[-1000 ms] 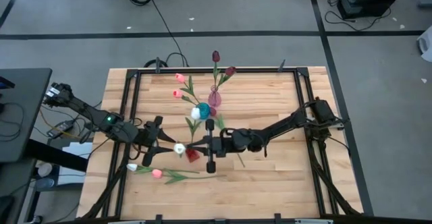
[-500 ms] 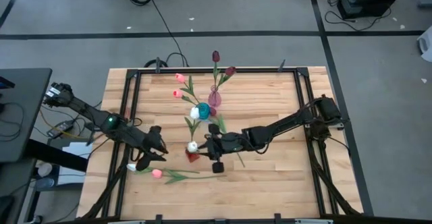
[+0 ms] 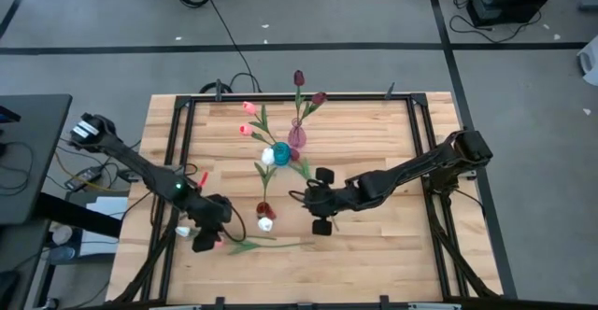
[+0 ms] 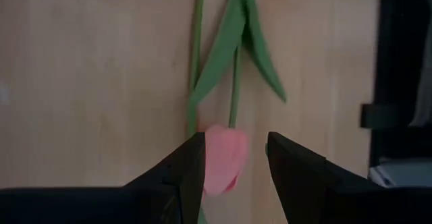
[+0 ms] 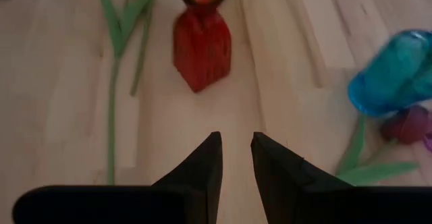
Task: Sort flowers into vase by color
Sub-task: Put the pink flower into the blue vase
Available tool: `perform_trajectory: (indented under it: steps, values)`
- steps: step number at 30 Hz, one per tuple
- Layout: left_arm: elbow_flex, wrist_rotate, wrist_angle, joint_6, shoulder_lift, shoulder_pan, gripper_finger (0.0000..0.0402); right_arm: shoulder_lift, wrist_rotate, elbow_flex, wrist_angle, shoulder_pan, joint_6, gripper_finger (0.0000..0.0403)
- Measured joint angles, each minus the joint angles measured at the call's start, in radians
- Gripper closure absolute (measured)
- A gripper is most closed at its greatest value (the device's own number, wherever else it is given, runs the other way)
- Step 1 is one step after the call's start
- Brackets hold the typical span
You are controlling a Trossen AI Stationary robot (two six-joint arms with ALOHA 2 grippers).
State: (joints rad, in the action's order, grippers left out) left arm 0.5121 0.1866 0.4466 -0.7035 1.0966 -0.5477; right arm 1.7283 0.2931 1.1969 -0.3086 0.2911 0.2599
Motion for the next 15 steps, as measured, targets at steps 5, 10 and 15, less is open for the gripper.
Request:
perform_trajectory:
  steps: [5, 10, 15]
  values:
    - [0.022, -0.060, -0.025, -0.054, 0.089, -0.021, 0.0236, 0.002, 0.002, 0.000, -0.020, -0.003, 0.002, 0.0309]
    - [0.071, -0.064, -0.070, -0.038, 0.168, -0.053, 0.0236, 0.003, 0.005, 0.000, -0.024, -0.006, -0.013, 0.0309]
    - [0.129, -0.091, -0.055, 0.016, 0.253, -0.092, 0.0236, 0.003, 0.005, 0.000, -0.023, -0.007, -0.033, 0.0309]
